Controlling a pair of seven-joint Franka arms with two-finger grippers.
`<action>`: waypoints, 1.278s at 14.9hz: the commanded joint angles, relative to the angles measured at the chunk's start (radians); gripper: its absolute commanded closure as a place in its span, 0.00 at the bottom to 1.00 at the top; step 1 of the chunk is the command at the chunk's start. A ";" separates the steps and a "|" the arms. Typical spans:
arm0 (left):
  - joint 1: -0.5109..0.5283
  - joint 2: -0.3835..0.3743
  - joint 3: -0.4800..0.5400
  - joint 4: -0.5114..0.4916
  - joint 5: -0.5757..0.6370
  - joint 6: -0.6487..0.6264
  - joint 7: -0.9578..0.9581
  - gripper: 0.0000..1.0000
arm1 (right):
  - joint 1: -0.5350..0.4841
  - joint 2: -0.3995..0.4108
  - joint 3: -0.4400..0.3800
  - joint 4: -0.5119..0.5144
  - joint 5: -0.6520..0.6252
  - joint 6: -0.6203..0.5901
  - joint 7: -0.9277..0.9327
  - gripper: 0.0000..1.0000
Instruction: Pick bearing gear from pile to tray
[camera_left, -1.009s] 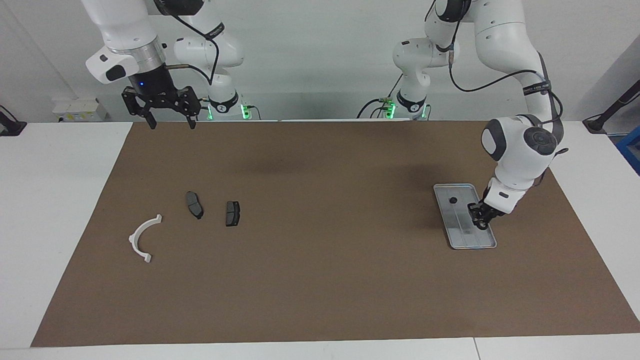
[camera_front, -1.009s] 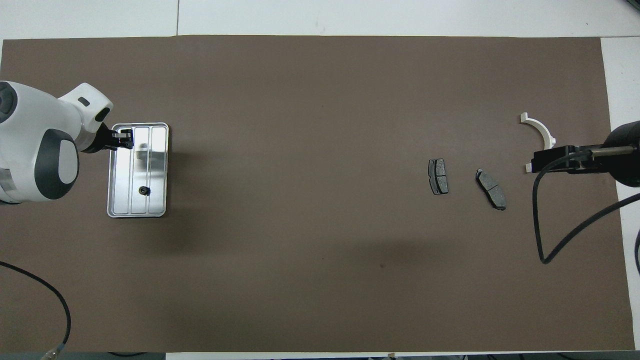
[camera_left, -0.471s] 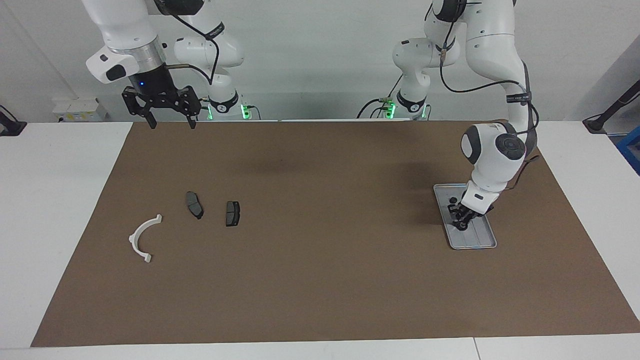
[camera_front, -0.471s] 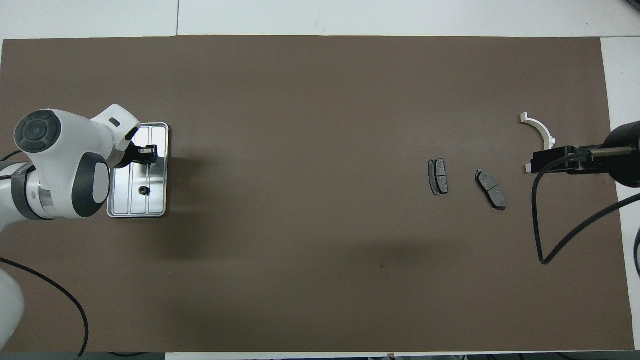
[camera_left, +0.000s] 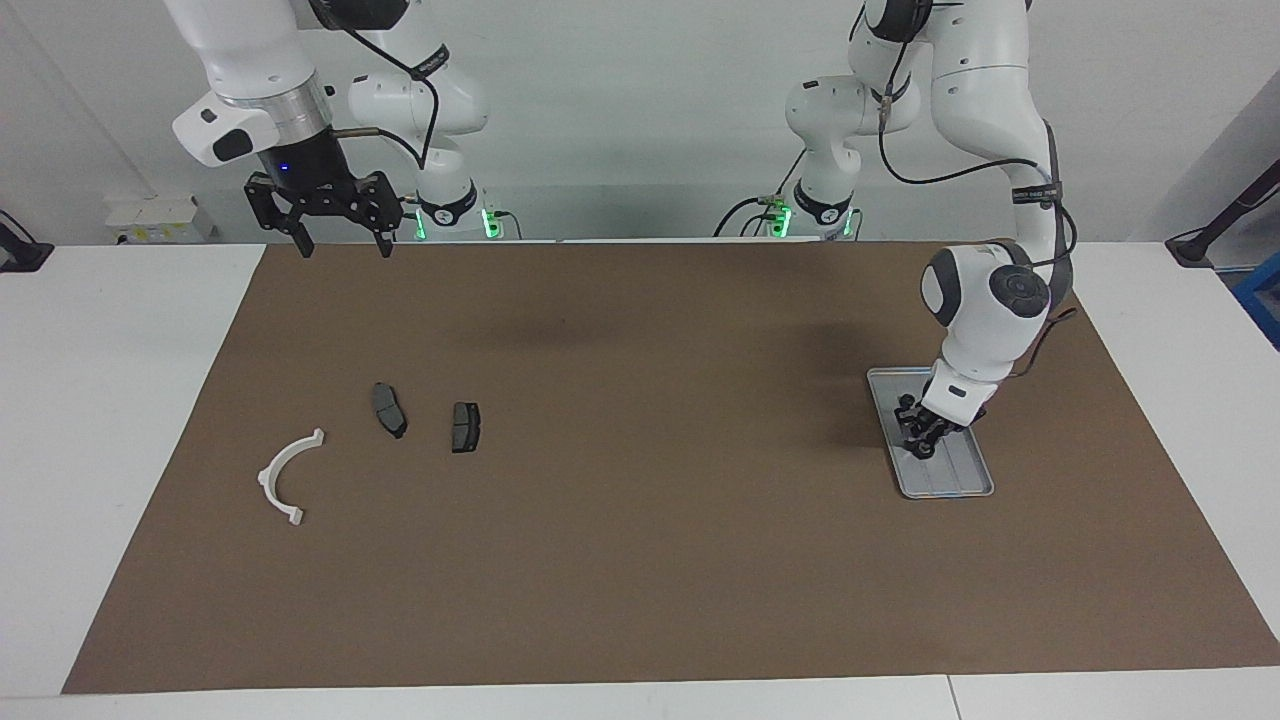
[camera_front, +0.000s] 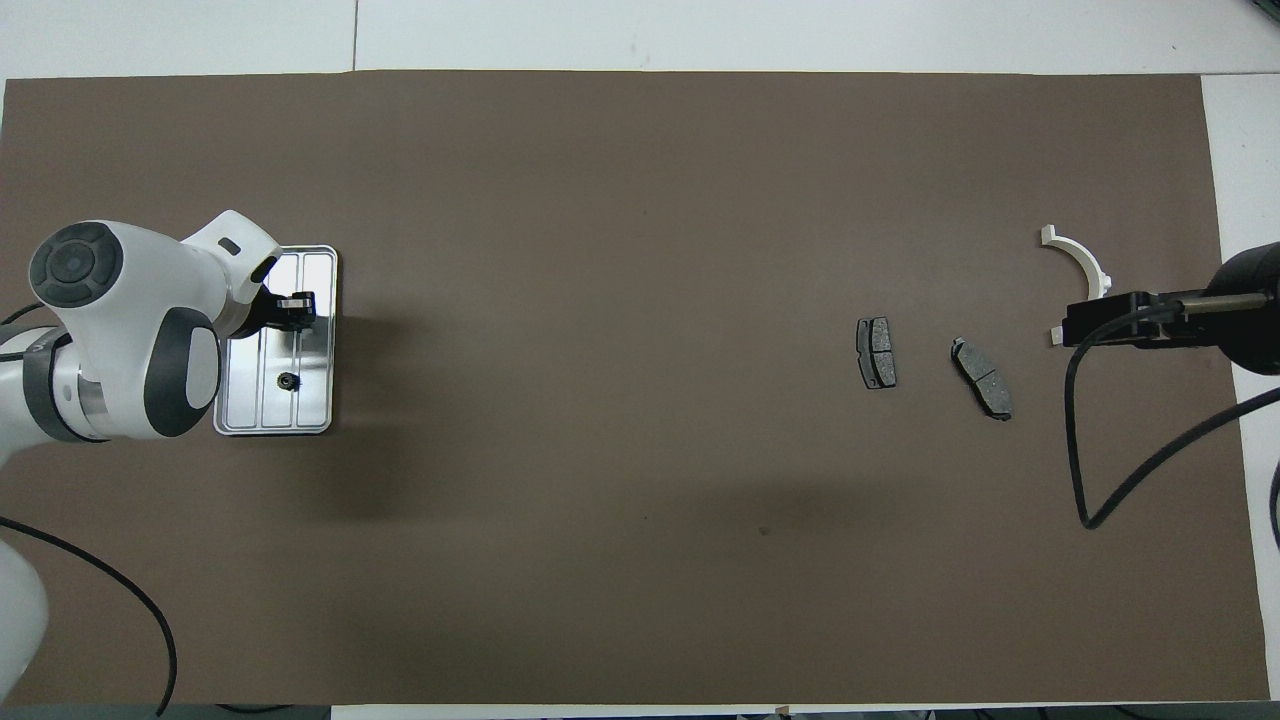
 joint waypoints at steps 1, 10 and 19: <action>-0.017 -0.028 0.010 -0.035 -0.010 -0.005 0.021 0.40 | -0.014 -0.010 0.007 0.001 0.004 -0.010 0.010 0.00; 0.007 -0.018 0.010 0.262 -0.010 -0.266 0.072 0.12 | -0.015 -0.010 0.007 0.001 0.004 -0.012 0.010 0.00; 0.062 -0.208 0.017 0.500 -0.011 -0.543 0.061 0.00 | -0.012 -0.010 0.009 0.001 0.004 -0.010 0.010 0.00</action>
